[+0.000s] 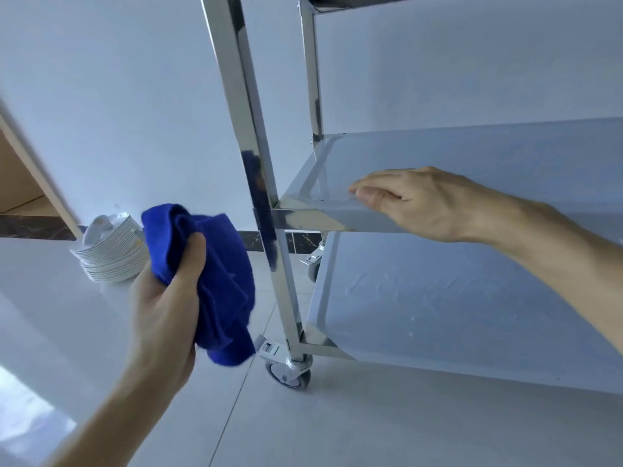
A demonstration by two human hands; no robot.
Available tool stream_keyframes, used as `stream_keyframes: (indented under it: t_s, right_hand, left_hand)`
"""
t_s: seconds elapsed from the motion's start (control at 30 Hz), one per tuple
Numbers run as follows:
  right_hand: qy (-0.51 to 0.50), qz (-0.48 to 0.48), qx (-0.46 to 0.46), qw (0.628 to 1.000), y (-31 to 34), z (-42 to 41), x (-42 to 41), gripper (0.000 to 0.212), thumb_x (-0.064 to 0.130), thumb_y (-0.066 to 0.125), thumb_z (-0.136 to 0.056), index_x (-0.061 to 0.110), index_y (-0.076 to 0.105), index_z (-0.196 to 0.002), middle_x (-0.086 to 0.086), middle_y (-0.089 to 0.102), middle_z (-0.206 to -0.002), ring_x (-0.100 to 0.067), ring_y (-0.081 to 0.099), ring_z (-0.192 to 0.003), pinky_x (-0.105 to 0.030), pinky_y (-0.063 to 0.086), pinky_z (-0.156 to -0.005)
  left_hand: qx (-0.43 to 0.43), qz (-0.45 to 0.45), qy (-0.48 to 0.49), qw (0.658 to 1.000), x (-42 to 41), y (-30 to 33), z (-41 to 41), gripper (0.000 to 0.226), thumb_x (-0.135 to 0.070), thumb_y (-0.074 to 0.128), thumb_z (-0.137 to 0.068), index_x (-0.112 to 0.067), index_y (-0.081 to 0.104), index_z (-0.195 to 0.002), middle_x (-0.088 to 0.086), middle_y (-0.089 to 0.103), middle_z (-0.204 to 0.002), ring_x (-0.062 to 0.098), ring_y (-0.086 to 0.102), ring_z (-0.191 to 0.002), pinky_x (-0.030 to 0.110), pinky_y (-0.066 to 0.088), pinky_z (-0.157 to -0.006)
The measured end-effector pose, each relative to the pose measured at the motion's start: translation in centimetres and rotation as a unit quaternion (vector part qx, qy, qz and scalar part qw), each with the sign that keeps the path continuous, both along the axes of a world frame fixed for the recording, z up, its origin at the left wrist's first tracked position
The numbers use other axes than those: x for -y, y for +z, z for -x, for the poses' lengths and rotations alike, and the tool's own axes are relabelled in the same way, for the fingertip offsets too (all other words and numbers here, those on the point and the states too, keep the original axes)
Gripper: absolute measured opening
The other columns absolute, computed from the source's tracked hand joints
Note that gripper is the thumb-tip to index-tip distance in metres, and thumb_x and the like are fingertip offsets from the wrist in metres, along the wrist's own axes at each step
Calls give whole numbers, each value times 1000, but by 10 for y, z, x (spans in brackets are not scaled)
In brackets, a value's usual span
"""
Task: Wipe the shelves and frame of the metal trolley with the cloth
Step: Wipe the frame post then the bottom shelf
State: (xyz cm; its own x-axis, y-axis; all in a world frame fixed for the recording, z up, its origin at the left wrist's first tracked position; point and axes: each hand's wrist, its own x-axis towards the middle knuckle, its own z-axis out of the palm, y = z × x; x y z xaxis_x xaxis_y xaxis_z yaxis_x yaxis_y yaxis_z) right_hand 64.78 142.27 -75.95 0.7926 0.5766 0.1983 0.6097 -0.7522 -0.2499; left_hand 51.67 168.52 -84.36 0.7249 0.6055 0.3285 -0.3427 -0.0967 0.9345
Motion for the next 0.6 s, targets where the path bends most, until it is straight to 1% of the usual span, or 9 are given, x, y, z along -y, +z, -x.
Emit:
stream_keyframes:
  t_s: [0.07, 0.13, 0.2, 0.27, 0.33, 0.4, 0.47, 0.53, 0.6]
  right_hand:
    - [-8, -2, 3, 1000, -1, 0, -1, 47, 62, 25, -100, 37, 54, -128, 24, 57, -132, -17, 52, -124, -49, 42, -105]
    - [-4, -10, -5, 1000, 0, 1, -1, 47, 62, 26, -99, 42, 55, -130, 26, 56, -135, -15, 51, -126, -48, 40, -108]
    - [-2, -16, -11, 1000, 1, 2, -1, 52, 65, 26, -95, 43, 56, -131, 26, 56, -136, -14, 51, -129, -47, 40, -110]
    - [-8, -16, -11, 1000, 2, 1, -1, 59, 69, 25, -89, 40, 57, -130, 22, 59, -135, -16, 52, -129, -47, 40, -110]
    - [-15, -13, -11, 1000, 1, 0, -1, 65, 70, 24, -88, 31, 57, -127, 14, 62, -131, -20, 54, -126, -49, 42, -109]
    - [-24, -10, -11, 1000, 0, -3, -1, 68, 71, 25, -88, 22, 55, -125, 5, 63, -128, -24, 55, -123, -51, 43, -107]
    - [-29, -12, -10, 999, -1, -5, 0, 71, 72, 25, -88, 18, 52, -125, -1, 63, -127, -26, 56, -122, -52, 44, -106]
    - [-31, -16, -7, 999, -2, -6, 0, 74, 75, 25, -86, 18, 52, -125, -2, 63, -128, -27, 56, -122, -53, 44, -106]
    - [-36, -20, -7, 999, -2, -6, 1, 80, 80, 22, -81, 19, 51, -125, -1, 62, -129, -26, 56, -122, -53, 44, -106]
  left_hand:
    - [17, -24, 31, 999, 5, -3, -13, 27, -51, 66, -82, -24, 62, -84, -11, 59, -67, 8, 56, -59, 28, 47, -56]
    - [34, -78, 0, 996, 25, -5, -33, 30, -43, 61, -87, -15, 56, -98, -12, 61, -70, 9, 51, -57, 28, 46, -54]
    - [37, -144, -32, 988, 49, -12, -54, 41, -44, 64, -84, -30, 49, -119, -10, 66, -105, 7, 59, -79, 27, 53, -72]
    - [20, -179, 31, 983, 64, -20, -73, 82, -56, 73, -70, -31, 34, -138, -9, 47, -129, 4, 50, -113, 12, 40, -95]
    - [28, -208, 85, 974, 66, -26, -86, 103, -62, 76, -63, -26, 25, -145, -12, 39, -133, 2, 41, -122, -1, 31, -91]
    - [32, -218, 99, 970, 59, -36, -95, 98, -59, 79, -66, -30, 26, -143, -13, 43, -133, 0, 46, -117, 1, 38, -84]
    - [6, -179, 98, 979, 55, -43, -101, 85, -55, 79, -69, -39, 27, -135, -20, 52, -119, -7, 53, -100, 13, 46, -76]
    - [-16, -148, 109, 983, 56, -51, -108, 74, -56, 72, -67, -46, 29, -126, -33, 57, -101, -14, 54, -87, 18, 44, -69]
    - [-38, -126, 111, 985, 57, -63, -110, 65, -57, 69, -67, -52, 31, -119, -47, 52, -96, -22, 51, -85, 18, 43, -69]
